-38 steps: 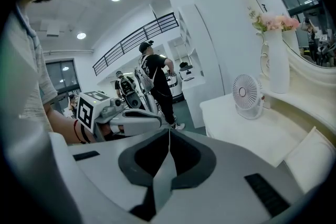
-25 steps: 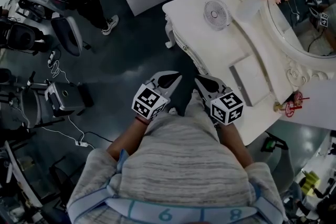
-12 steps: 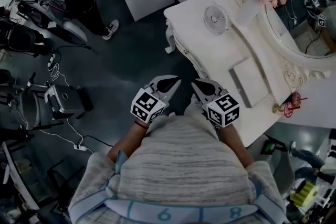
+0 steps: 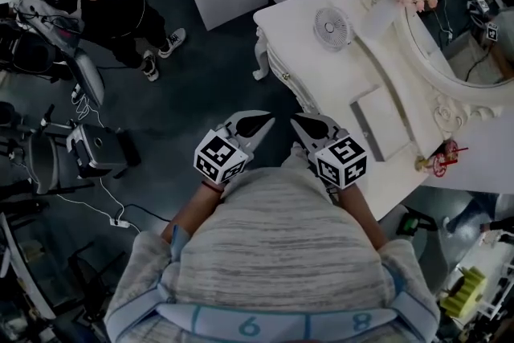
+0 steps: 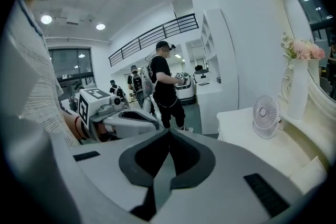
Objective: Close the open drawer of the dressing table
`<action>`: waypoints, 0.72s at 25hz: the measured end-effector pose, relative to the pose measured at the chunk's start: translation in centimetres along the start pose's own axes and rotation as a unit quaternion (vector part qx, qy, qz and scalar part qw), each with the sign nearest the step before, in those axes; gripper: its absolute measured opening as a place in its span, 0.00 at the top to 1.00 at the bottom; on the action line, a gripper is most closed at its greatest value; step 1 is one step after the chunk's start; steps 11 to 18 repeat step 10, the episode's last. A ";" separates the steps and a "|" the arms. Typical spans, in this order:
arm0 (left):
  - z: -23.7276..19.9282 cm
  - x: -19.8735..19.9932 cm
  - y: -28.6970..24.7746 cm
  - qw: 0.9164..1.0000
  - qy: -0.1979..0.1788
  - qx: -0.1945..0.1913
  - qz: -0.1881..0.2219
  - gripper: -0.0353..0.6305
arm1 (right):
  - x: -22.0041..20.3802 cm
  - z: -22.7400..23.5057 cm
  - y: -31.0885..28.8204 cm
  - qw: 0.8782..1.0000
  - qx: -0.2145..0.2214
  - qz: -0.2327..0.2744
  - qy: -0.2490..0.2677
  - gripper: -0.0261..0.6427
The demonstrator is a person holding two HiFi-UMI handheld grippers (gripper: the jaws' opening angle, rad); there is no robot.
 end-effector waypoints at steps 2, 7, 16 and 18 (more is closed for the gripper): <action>0.0 0.1 0.2 1.000 0.000 -0.003 0.002 0.93 | 0.1 -0.2 0.0 1.000 0.000 -0.001 0.002 0.95; 0.0 0.2 0.5 1.000 0.003 -0.012 0.007 0.93 | 0.0 -0.5 -0.1 1.000 -0.004 -0.005 0.002 0.95; 0.1 0.1 0.5 1.000 0.005 -0.016 0.006 0.93 | -0.1 -0.5 -0.1 1.000 -0.003 -0.008 0.002 0.95; 0.1 0.1 0.5 1.000 0.005 -0.016 0.006 0.93 | -0.1 -0.5 -0.1 1.000 -0.003 -0.008 0.002 0.95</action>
Point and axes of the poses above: the fingertips, and each gripper's own axes: y backward along the fingers, z to its right, x out of its top, the point moved 9 cm from there along y, backward along the fingers, and after that the axes turned 7 degrees about z, right-handed, at the moved point
